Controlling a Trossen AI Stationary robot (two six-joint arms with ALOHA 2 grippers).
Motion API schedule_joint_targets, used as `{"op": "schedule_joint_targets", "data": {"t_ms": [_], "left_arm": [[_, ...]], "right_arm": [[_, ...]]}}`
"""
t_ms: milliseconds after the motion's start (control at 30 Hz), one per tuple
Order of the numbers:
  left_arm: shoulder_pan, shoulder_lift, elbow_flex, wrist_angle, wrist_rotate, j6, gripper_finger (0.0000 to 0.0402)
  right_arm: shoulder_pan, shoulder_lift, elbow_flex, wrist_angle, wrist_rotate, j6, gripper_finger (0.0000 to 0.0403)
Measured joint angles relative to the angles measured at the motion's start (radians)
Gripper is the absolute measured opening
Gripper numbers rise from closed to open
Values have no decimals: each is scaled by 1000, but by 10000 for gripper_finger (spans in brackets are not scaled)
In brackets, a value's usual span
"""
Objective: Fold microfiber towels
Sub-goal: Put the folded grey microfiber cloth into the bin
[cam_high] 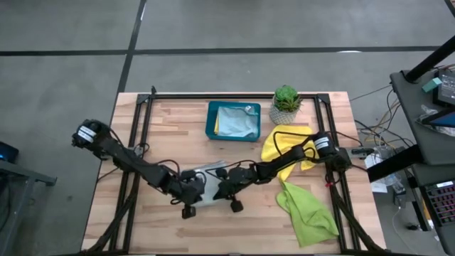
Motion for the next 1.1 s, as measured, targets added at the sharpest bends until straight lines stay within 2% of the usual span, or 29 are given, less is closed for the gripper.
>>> {"op": "schedule_joint_targets", "data": {"t_ms": [100,300,500,633,733,800,900,1000,1100], "left_arm": [[0,27,-31,30,-9,1,1],[-23,60,-71,41,130,-40,1],[-24,55,-97,33,167,-55,1],[-19,22,-87,-12,234,-55,1],[-20,-28,-71,-59,238,-55,1],[-19,-68,-69,-95,238,-55,1],[-19,-123,-75,-104,209,-54,1],[-19,-161,-95,-106,82,-53,1],[-18,-170,-131,-103,-58,-55,1]], "right_arm": [[0,-18,-3,-53,0,-30,8],[0,-33,-1,-220,0,-104,8],[-11,-37,2,-241,1,-99,8],[-11,-51,8,-256,1,-89,8],[-14,-79,8,-264,12,-89,8],[-17,-106,9,-279,57,-77,8],[-26,-149,9,-325,154,-25,9],[-49,-197,9,-358,216,158,10],[-88,-240,9,-428,228,364,23]]}}
